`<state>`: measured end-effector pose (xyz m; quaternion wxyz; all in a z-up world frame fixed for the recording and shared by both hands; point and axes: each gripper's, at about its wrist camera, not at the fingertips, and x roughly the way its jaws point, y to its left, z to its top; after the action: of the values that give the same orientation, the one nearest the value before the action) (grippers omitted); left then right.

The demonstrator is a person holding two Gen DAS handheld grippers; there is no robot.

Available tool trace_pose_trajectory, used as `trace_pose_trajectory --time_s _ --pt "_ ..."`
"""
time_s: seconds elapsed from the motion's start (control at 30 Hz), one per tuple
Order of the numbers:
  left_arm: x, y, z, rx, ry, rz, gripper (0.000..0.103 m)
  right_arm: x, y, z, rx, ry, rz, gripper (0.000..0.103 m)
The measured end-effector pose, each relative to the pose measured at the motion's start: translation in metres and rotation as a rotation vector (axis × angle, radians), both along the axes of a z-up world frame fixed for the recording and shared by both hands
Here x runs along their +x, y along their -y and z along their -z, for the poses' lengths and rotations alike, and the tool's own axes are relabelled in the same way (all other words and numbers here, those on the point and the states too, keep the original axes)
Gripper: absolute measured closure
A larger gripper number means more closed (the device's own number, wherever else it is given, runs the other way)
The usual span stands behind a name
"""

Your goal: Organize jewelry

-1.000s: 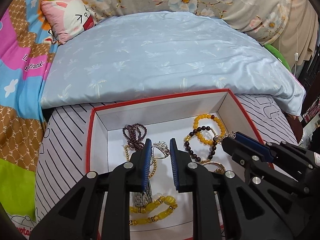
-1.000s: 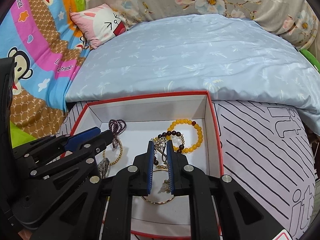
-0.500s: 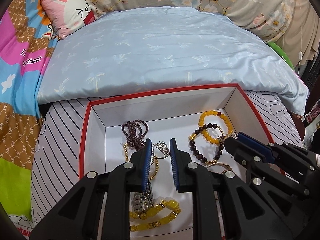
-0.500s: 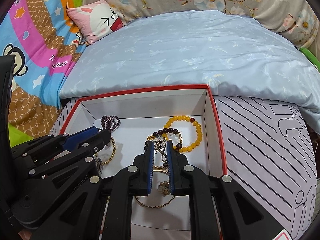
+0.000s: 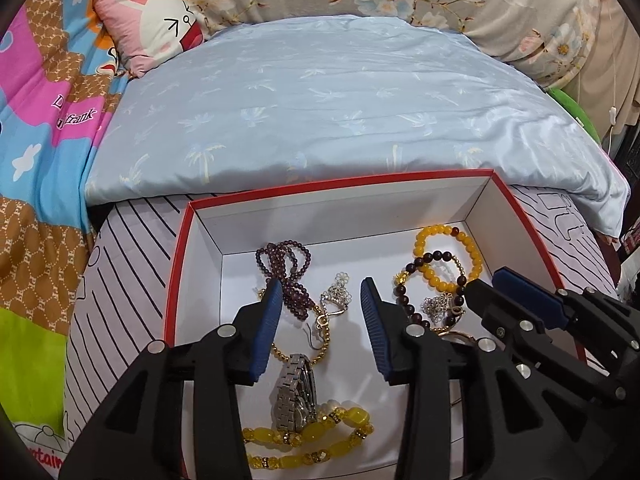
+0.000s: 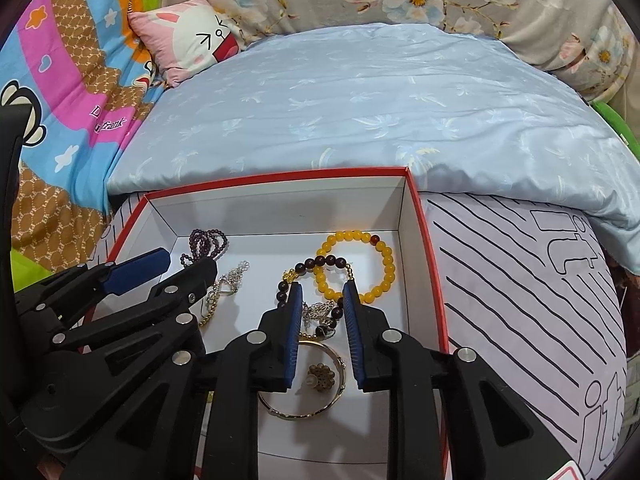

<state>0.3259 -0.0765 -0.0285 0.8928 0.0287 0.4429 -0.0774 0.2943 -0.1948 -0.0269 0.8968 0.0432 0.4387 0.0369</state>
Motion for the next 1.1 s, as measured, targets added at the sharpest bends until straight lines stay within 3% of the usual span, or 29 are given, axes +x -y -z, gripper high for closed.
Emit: trace_pose_trajectory --time_s 0.9,1.1 --pt "-0.039 -0.004 -0.025 -0.001 0.020 -0.028 0.064 -0.042 -0.003 -0.027 -0.024 0.036 0.039 0.072" --pt "-0.059 -0.007 -0.025 -0.006 0.010 -0.039 0.064 -0.066 -0.008 -0.031 -0.088 0.049 0.065 0.064"
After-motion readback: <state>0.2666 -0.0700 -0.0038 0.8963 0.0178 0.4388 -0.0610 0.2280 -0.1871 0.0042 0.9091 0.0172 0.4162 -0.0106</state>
